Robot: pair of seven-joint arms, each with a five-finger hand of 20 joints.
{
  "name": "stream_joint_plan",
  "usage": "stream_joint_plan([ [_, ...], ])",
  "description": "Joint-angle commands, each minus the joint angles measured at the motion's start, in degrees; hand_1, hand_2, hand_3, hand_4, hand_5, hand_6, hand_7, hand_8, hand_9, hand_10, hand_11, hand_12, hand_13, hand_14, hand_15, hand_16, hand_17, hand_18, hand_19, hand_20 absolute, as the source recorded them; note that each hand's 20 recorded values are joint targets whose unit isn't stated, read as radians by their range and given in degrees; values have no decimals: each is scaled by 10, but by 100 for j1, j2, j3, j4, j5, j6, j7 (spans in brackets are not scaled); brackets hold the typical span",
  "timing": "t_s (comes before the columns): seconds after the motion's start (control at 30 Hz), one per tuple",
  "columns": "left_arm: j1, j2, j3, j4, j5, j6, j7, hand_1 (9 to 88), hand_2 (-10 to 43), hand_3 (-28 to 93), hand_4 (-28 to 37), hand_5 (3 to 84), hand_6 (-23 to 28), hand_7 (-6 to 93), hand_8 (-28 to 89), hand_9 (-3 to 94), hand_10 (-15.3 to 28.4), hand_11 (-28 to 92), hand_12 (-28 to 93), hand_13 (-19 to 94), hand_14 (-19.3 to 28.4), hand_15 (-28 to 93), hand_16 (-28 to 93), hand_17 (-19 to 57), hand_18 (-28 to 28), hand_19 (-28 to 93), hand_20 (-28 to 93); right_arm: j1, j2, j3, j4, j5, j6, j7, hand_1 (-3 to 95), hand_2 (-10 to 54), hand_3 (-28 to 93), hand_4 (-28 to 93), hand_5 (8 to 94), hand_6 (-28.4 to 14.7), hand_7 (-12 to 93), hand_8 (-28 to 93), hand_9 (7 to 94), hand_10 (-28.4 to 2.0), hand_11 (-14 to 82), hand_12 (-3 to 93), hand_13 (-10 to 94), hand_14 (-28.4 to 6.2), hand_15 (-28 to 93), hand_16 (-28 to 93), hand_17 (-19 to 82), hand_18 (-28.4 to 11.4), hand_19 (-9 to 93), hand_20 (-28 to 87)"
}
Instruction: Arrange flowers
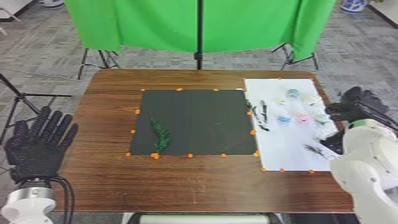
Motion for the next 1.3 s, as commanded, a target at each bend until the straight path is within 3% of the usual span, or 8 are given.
stream_joint_plan([
  [0.03, -44, -39, 42, 32, -57, 124, -89, 262, 124, 724, -283, 411, 67, 99, -86, 356, 131, 145, 115, 266, 137, 264, -31, -24, 128, 239, 148, -1201, -388, 409, -200, -48, -359, 379, 441, -95, 763, -282, 549, -106, 134, -83, 535, -239, 169, 181, 455, -216, 577, 181, 261, -281, 828, 295],
  [0.37, 77, -54, -35, -8, -38, 105, -107, 262, 124, 726, -283, 417, 70, 104, -86, 361, 132, 153, 116, 269, 137, 272, -30, -24, 129, 242, 150, -1510, -515, 516, -178, -68, -610, 478, 488, -95, 768, -282, 603, -92, 166, -87, 544, -232, 166, 183, 441, -212, 553, 184, 251, -278, 816, 304],
  [0.67, 125, -87, -21, -32, -37, 94, -108, 264, 125, 723, -283, 417, 70, 106, -87, 362, 132, 154, 115, 269, 138, 275, -32, -24, 129, 244, 150, -1327, -529, 244, 425, -480, 92, 308, 524, -95, 765, -283, 650, -65, 232, -91, 574, -215, 218, 203, 444, -202, 587, 199, 270, -266, 834, 318],
  [0.7, 135, -95, -21, -37, -39, 91, -114, 265, 125, 722, -283, 417, 70, 105, -88, 361, 132, 153, 115, 269, 139, 275, -32, -24, 129, 244, 150, -1330, -529, 225, 464, -508, 167, 300, 539, -95, 742, -283, 660, -63, 242, -41, 587, -210, 234, 208, 454, -199, 595, 204, 274, -264, 836, 319],
  [0.73, 132, -96, -16, -33, -48, 86, -113, 265, 125, 722, -283, 417, 70, 106, -87, 361, 131, 153, 115, 269, 139, 276, -32, -24, 129, 244, 150, -1341, -520, 198, 500, -545, 290, 307, 590, -95, 671, -283, 681, -59, 260, 70, 615, -200, 259, 218, 474, -190, 600, 228, 284, -258, 840, 321],
  [0.9, 188, -119, -36, -52, -60, 98, -95, 264, 125, 723, -283, 417, 70, 106, -87, 362, 132, 155, 115, 270, 139, 279, -32, -24, 129, 244, 150, -1411, -553, 234, 495, -515, 441, 276, 654, -95, 644, -281, 745, -26, 322, 158, 746, -146, 161, 445, 538, -148, 583, 404, 307, -247, 847, 333],
  [1.13, 240, -136, -64, -62, -61, 74, -94, 264, 125, 723, -283, 417, 70, 106, -87, 363, 131, 155, 115, 270, 139, 279, -34, -24, 129, 244, 150, -1420, -451, 235, 219, -533, 747, 306, 650, -95, 675, -278, 762, -11, 377, 182, 791, -131, 202, 495, 594, -140, 603, 456, 337, -248, 866, 344],
  [1.3, 242, -128, -85, -41, -18, 7, -119, 263, 125, 724, -283, 417, 70, 105, -87, 362, 131, 154, 115, 271, 139, 281, -33, -24, 129, 245, 150, -1350, -343, 191, -205, -316, 952, 136, 645, -95, 663, -254, 740, -13, 404, 173, 830, -98, 242, 520, 657, -135, 664, 501, 388, -251, 918, 399],
])
